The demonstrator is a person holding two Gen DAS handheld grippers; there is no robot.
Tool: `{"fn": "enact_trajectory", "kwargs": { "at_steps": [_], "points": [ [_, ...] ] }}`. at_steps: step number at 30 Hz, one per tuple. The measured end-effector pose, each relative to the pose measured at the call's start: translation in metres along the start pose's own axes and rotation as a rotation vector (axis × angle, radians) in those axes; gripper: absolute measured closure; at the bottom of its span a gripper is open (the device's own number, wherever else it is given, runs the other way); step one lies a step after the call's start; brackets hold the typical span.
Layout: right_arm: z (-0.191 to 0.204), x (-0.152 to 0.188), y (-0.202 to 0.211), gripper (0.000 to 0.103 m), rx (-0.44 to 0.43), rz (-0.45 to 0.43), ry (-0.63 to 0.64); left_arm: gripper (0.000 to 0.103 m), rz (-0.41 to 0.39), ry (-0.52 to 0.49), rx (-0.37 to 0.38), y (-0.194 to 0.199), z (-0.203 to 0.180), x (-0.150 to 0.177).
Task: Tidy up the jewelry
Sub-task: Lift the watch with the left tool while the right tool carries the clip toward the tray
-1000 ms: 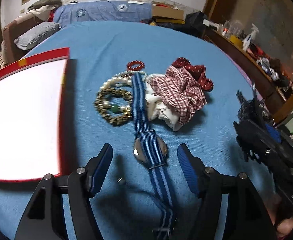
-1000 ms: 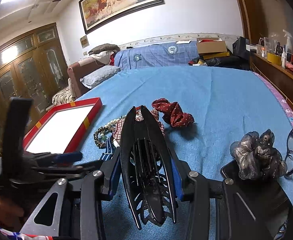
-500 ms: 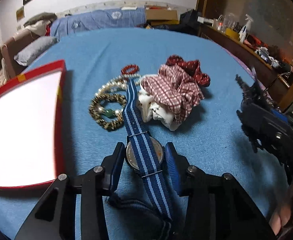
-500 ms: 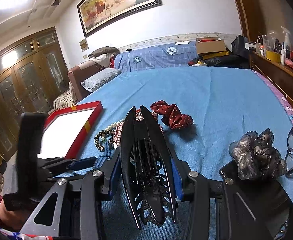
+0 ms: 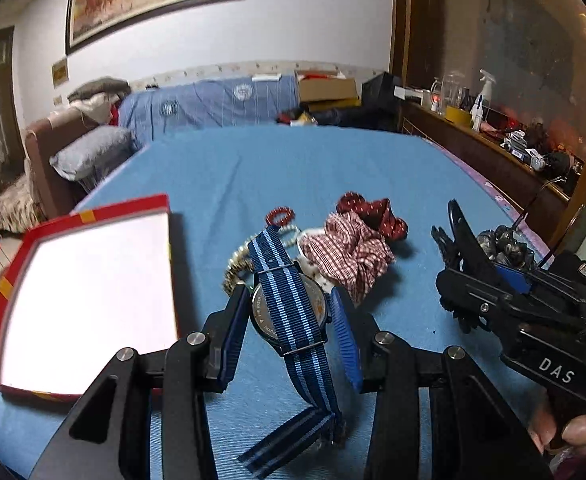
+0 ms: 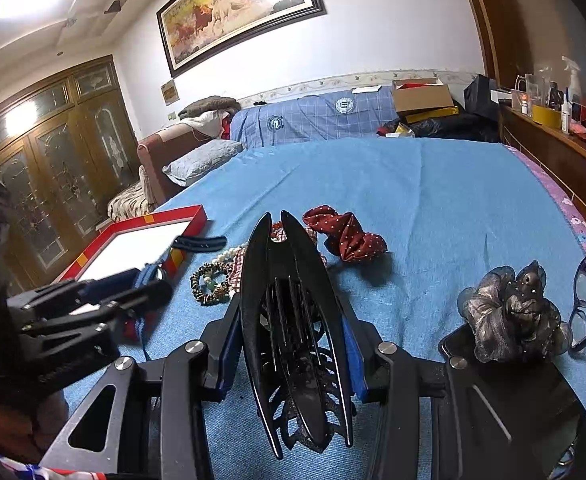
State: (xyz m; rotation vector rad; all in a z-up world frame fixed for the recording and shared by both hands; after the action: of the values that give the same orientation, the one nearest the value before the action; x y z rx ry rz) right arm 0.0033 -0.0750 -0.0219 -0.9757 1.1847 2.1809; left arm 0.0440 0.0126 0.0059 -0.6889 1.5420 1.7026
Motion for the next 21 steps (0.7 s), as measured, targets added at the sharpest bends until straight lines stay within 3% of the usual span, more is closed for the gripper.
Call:
{"fn": "enact_trajectory", "kwargs": {
  "at_steps": [21],
  "points": [
    [0.0, 0.002, -0.004, 0.056, 0.011, 0.018, -0.033, 0.063, -0.071, -0.014, -0.075, 0.026, 0.016, -0.003]
  ]
}}
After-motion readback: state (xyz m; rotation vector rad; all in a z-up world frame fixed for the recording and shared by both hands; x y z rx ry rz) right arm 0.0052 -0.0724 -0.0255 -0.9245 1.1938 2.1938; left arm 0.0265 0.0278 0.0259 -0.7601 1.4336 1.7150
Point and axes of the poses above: each gripper's, at about its wrist camera, not at the fingertips, and y roughly against the way its jaws point, z to its left, x to its underside, the point moved 10 cm from there along -y, roughly the way its jaws point, and after that the axes turned 11 degrees about -y, right-handed, at the moved point
